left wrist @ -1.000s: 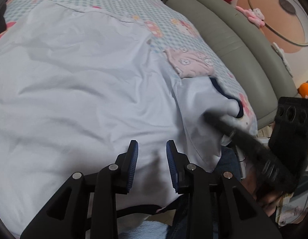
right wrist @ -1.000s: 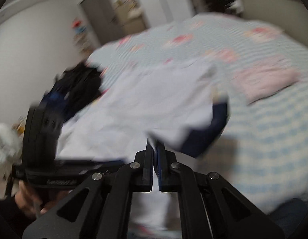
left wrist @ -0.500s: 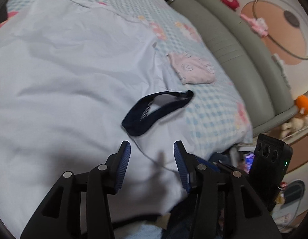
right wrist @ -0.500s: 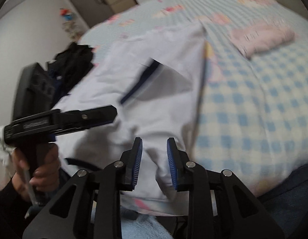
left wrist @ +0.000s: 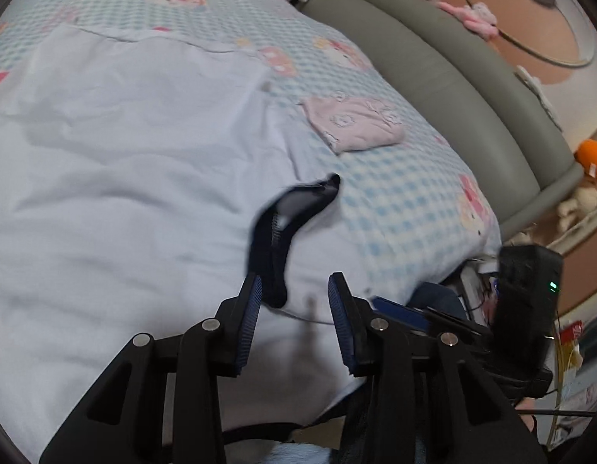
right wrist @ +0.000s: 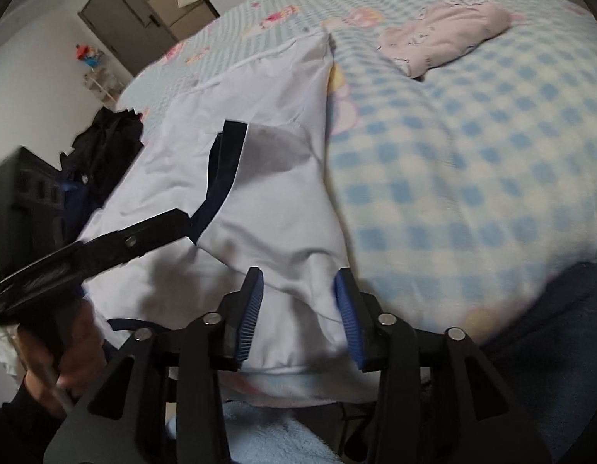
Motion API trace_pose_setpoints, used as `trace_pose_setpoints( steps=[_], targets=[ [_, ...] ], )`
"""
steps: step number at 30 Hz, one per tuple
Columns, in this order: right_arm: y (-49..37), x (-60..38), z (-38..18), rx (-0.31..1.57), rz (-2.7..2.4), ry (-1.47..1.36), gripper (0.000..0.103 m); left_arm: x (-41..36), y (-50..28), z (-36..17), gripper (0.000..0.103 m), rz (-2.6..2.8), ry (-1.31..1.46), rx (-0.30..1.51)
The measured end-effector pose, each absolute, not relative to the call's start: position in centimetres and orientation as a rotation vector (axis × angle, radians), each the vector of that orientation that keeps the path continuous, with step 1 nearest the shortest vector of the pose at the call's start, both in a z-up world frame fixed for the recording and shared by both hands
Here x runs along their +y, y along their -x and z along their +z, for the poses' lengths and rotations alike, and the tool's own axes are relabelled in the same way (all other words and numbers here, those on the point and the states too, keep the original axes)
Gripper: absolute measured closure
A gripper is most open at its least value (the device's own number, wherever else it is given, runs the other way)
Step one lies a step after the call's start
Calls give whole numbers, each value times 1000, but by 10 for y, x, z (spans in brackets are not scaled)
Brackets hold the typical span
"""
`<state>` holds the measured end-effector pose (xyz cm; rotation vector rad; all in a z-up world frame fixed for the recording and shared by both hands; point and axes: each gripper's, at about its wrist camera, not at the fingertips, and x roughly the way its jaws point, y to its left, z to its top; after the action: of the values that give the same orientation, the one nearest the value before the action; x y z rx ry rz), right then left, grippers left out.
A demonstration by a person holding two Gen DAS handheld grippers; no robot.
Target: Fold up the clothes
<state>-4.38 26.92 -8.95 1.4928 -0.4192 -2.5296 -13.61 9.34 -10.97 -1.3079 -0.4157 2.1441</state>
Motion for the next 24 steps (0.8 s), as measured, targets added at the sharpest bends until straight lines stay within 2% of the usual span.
trace_pose_setpoints(
  steps=[2, 6, 10, 14, 16, 20, 24],
  targets=[
    [47, 266, -95, -327, -2579, -1570, 64, 101, 140, -122, 66, 2212, 1419, -288],
    [36, 282, -92, -371, -2613, -1583, 63, 96, 133, -107, 69, 2251, 1384, -169],
    [29, 283, -70, -439, -2612, -1436, 63, 92, 121, -85, 69, 2195, 1260, -239],
    [47, 255, -77, -412, -2571, -1461, 63, 90, 124, -98, 70, 2208, 1353, -237],
    [51, 242, -79, -373, -2575, -1499, 63, 74, 121, -100, 71, 2209, 1409, -266],
    [42, 232, -62, -346, -2587, -1432, 63, 17, 106, -77, 65, 2331, 1338, -317],
    [38, 216, -58, -279, -2526, -1369, 63, -33, 107, -112, 68, 2347, 1514, -411]
  ],
)
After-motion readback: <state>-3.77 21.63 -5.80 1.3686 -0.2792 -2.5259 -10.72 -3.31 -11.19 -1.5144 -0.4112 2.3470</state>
